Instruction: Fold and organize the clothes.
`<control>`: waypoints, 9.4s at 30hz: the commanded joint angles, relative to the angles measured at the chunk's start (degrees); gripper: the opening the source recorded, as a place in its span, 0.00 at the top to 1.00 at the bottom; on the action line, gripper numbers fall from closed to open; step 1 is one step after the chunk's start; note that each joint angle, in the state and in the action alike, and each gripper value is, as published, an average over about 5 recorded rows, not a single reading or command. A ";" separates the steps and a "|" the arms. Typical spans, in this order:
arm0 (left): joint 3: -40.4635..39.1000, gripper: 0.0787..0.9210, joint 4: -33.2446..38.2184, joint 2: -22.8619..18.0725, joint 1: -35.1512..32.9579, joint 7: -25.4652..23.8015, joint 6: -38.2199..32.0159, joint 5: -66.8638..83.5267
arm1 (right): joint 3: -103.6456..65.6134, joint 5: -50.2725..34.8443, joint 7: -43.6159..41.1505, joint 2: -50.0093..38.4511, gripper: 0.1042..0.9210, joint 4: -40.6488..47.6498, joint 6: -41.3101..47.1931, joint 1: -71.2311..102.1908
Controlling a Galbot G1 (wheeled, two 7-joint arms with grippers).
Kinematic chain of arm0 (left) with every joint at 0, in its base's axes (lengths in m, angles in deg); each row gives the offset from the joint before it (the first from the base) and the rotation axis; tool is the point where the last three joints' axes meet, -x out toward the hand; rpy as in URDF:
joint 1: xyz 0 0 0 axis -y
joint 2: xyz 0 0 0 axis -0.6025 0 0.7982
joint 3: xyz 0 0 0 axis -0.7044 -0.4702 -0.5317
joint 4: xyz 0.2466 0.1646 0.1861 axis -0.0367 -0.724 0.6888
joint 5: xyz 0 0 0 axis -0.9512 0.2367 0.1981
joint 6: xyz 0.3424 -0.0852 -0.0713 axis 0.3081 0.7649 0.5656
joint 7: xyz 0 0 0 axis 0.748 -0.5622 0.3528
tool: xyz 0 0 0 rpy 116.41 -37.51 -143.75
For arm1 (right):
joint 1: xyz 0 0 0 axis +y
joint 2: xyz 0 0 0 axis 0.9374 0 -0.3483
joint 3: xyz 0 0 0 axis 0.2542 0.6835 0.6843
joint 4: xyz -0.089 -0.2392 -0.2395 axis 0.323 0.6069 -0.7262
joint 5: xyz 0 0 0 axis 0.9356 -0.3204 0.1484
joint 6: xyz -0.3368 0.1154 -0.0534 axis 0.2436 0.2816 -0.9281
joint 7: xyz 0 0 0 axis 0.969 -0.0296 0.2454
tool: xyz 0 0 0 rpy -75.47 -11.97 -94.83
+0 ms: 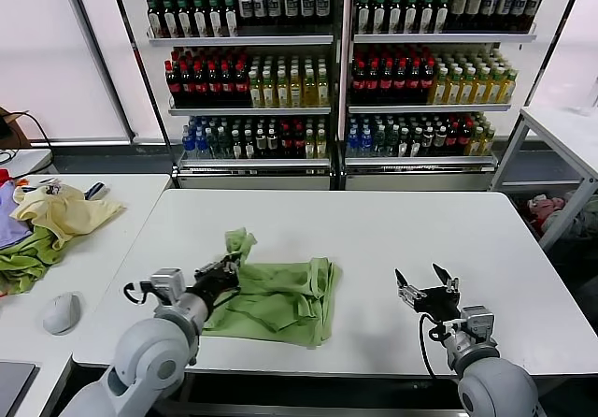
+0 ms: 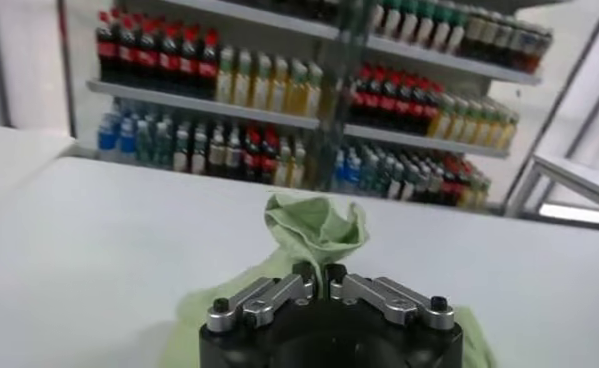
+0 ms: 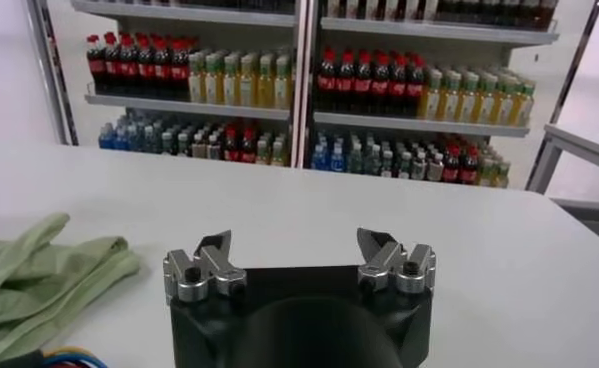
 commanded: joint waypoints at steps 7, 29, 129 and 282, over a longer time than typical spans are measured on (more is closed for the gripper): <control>-12.36 0.94 -1.29 -2.52 4.93 1.50 -5.34 11.05 | 0.73 0.38 0.04 0.51 0.12 0.99 -0.01 -1.03; -2.38 0.44 -1.27 -5.94 1.24 -8.54 -11.49 21.55 | 1.62 0.55 -0.10 0.30 0.12 2.28 -0.07 -1.94; 11.52 0.95 0.95 -12.93 -1.82 1.24 -3.84 12.61 | 0.89 0.76 -0.04 2.88 0.12 -1.86 -0.45 -0.87; 15.19 0.12 -1.42 -13.40 -20.73 -14.89 -22.46 -33.47 | 0.58 14.72 0.26 7.09 0.12 1.64 -18.89 3.05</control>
